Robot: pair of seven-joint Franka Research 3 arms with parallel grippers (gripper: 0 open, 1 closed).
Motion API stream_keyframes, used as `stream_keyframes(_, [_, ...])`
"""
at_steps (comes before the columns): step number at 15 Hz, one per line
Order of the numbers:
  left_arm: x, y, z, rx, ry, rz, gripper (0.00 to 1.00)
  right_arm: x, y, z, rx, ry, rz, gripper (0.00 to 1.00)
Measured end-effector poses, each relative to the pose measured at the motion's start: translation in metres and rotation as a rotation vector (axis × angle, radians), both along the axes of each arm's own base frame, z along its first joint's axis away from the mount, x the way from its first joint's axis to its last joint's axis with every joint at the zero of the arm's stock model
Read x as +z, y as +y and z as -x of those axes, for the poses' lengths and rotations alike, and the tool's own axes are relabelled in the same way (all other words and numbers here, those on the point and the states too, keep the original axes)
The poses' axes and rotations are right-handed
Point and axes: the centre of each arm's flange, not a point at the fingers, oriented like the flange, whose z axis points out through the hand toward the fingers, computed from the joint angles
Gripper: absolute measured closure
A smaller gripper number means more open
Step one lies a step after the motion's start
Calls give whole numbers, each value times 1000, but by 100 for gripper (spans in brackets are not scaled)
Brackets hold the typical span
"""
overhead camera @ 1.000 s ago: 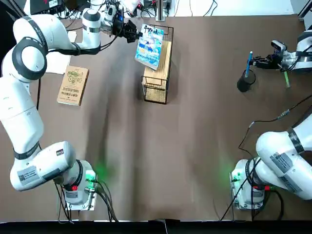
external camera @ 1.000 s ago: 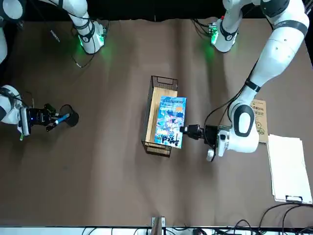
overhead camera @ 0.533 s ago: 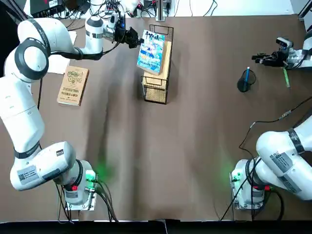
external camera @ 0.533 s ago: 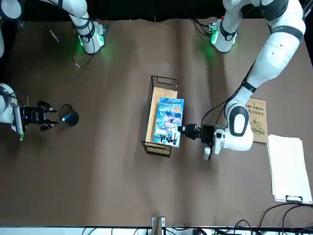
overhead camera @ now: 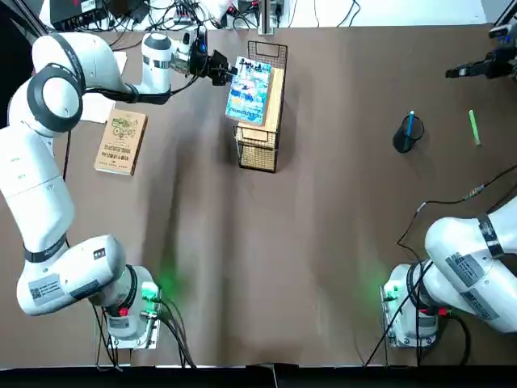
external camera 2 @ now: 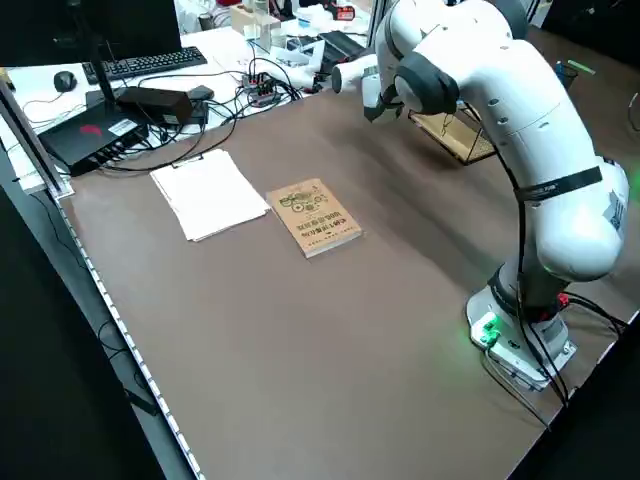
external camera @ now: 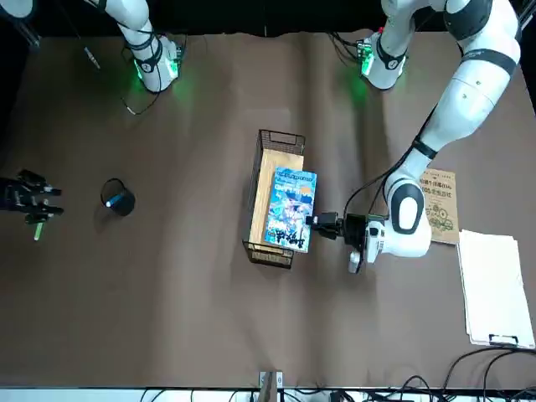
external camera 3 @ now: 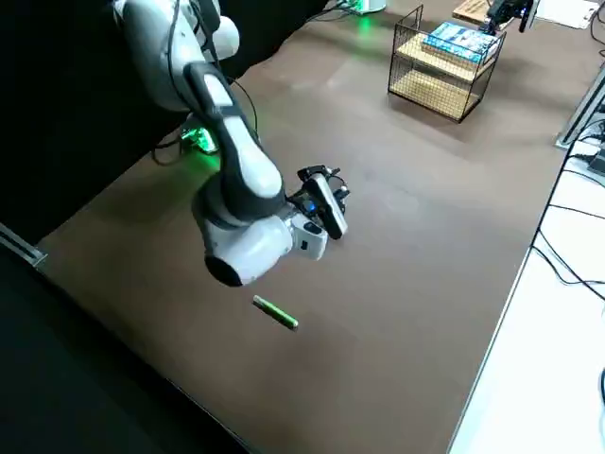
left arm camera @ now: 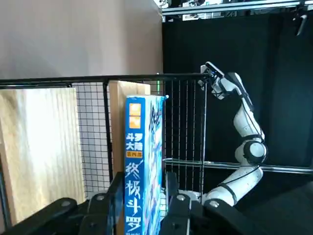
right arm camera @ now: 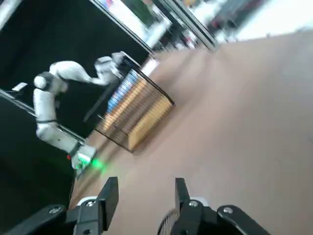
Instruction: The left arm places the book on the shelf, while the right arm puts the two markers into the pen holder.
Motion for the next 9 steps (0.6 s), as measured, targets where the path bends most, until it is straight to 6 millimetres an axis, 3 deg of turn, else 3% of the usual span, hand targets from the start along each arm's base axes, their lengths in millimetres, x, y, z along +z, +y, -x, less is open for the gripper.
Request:
stream_keyframes(4, [0,-9,3,1,13,16,56,45,-30,-6,-6,183,276,47])
stream_keyframes(9, [0,-16,6,8,29,30,52,45,-75,-7,-78,321,722,48])
